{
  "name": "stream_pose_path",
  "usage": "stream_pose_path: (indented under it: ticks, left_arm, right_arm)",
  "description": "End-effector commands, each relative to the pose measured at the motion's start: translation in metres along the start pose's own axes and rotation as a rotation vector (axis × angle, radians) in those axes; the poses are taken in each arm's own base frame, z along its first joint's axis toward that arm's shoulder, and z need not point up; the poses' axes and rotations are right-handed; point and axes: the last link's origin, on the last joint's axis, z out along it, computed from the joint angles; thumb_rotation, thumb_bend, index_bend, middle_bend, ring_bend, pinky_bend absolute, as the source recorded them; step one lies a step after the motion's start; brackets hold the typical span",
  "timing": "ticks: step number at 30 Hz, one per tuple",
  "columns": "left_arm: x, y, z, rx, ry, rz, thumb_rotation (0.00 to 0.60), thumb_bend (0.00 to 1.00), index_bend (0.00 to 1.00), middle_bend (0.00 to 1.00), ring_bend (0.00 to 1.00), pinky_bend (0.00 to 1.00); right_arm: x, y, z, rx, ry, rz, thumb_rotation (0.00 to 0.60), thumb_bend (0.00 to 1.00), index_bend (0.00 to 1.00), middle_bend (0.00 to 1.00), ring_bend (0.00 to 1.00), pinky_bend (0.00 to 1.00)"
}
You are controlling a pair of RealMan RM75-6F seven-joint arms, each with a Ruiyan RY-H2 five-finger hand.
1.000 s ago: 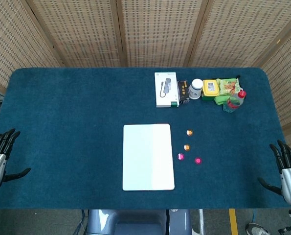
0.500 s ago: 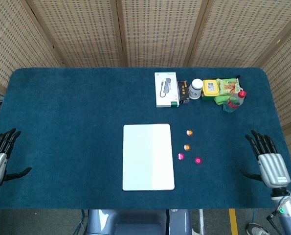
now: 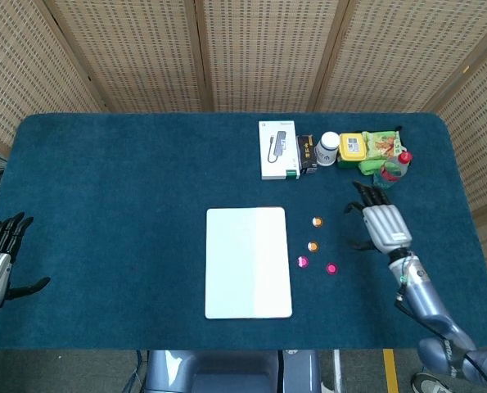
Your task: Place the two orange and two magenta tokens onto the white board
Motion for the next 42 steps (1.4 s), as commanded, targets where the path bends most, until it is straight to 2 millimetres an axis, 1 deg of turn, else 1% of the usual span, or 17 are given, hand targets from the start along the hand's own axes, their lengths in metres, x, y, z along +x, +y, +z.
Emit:
stream_pose_path:
  ticks: [1,7,14,19,28,37,42]
  left_arm:
    - [0.001,0.000,0.001,0.000,0.003,0.018,0.600,0.00,0.00,0.00,0.00,0.00]
    - [-0.001,0.000,0.001,0.009,-0.015,0.015,0.600,0.00,0.00,0.00,0.00,0.00]
    - [-0.001,0.000,0.002,0.017,-0.035,0.007,0.600,0.00,0.00,0.00,0.00,0.00]
    - [-0.001,0.000,0.002,0.016,-0.032,0.011,0.600,0.00,0.00,0.00,0.00,0.00]
    - [-0.001,0.000,0.003,0.019,-0.038,0.006,0.600,0.00,0.00,0.00,0.00,0.00]
    - [-0.001,0.000,0.003,0.023,-0.038,0.004,0.600,0.00,0.00,0.00,0.00,0.00]
    - [-0.001,0.000,0.003,0.024,-0.039,0.002,0.600,0.00,0.00,0.00,0.00,0.00]
  right_arm:
    - [-0.012,-0.012,0.027,-0.013,-0.037,-0.033,0.600,0.31,0.37,0.00,0.00,0.00]
    - [-0.030,-0.016,0.047,-0.044,-0.085,-0.049,0.600,0.31,0.37,0.00,0.00,0.00]
    - [-0.043,-0.025,0.059,-0.036,-0.112,-0.082,0.600,0.31,0.37,0.00,0.00,0.00]
    - [-0.051,-0.023,0.065,-0.042,-0.133,-0.145,0.600,0.31,0.37,0.00,0.00,0.00]
    - [-0.056,-0.021,0.070,-0.064,-0.157,-0.143,0.600,0.31,0.37,0.00,0.00,0.00]
    - [-0.059,-0.032,0.077,-0.061,-0.172,-0.138,0.600,0.31,0.37,0.00,0.00,0.00]
    - [-0.061,-0.034,0.080,-0.070,-0.177,-0.141,0.600,0.31,0.37,0.00,0.00,0.00]
